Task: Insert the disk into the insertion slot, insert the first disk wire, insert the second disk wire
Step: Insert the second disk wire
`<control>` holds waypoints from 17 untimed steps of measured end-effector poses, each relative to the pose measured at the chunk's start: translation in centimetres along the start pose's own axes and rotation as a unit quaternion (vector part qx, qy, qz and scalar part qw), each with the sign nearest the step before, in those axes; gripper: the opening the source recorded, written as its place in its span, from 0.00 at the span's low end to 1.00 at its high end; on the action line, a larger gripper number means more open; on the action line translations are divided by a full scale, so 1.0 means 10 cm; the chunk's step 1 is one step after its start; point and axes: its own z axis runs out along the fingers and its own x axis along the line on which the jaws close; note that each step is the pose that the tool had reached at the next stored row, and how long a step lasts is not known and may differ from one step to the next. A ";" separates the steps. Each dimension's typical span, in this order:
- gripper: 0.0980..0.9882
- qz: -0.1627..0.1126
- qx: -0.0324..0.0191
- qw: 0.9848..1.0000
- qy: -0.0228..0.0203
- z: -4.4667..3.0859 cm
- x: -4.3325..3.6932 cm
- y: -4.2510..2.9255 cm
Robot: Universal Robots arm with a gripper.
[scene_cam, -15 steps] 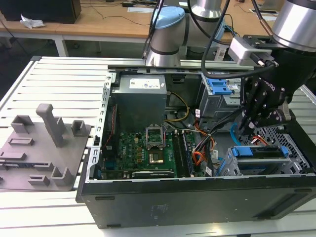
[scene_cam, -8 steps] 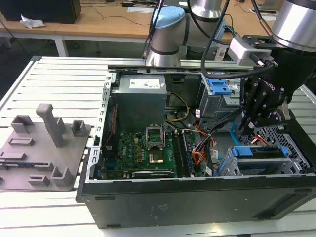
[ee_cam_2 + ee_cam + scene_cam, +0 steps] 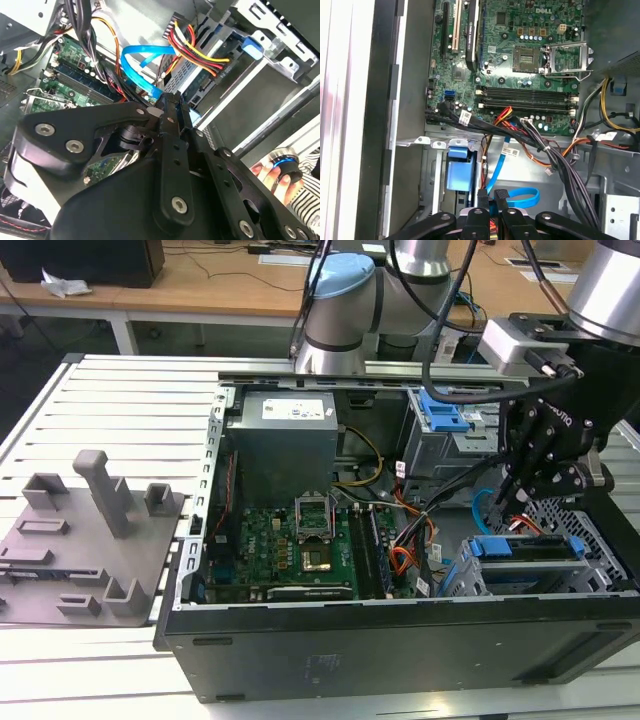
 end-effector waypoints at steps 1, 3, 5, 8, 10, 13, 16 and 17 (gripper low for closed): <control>0.07 0.000 0.000 1.000 0.000 0.002 0.019 0.001; 0.07 0.000 0.000 1.000 0.000 0.004 0.053 0.004; 0.07 0.000 0.000 1.000 0.000 0.005 0.078 0.005; 0.07 0.000 0.000 1.000 0.000 0.010 0.133 0.009; 0.07 0.003 0.000 1.000 0.000 0.019 0.148 0.007; 0.07 0.054 -0.003 0.999 -0.003 0.043 0.147 0.006; 0.07 0.066 -0.004 0.998 -0.018 0.058 0.151 -0.017; 0.07 0.066 -0.004 0.998 -0.024 0.063 0.173 -0.043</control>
